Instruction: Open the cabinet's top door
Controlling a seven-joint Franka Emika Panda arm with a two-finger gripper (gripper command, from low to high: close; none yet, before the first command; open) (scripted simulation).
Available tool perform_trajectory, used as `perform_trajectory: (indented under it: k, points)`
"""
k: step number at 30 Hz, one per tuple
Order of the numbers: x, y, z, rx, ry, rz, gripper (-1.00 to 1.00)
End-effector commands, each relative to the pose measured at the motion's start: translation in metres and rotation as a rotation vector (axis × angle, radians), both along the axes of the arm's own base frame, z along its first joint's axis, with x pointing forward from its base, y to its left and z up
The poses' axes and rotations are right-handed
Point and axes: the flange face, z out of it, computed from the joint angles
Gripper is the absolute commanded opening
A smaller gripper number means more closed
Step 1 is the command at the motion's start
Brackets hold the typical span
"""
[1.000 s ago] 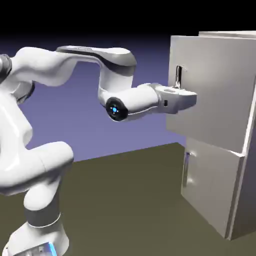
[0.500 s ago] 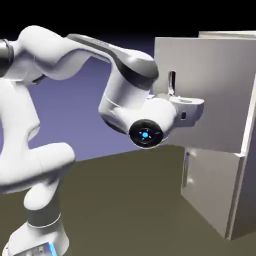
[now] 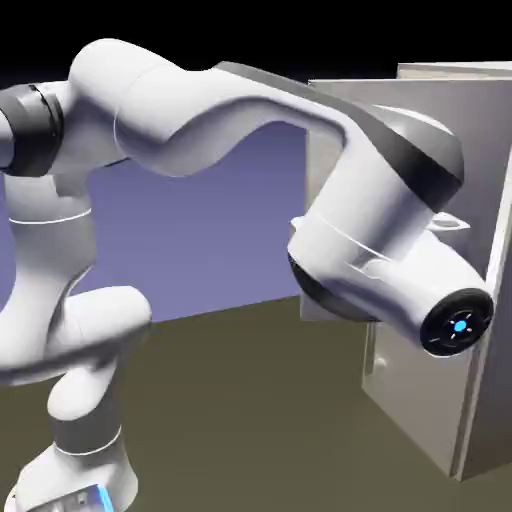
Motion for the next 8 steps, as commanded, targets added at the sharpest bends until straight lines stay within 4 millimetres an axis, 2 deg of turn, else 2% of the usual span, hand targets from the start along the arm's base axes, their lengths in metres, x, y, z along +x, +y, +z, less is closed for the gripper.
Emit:
perform_trajectory:
  k: [1,6,7,8]
  points:
    - [0.002,-0.007,0.000,0.000,0.000,0.021,-1.00]
    - [0.015,-0.035,0.000,0.001,0.001,0.135,-1.00]
    - [0.015,-0.035,0.000,0.001,0.001,0.137,-1.00]
    - [0.015,-0.035,0.000,0.001,0.001,0.137,1.00]
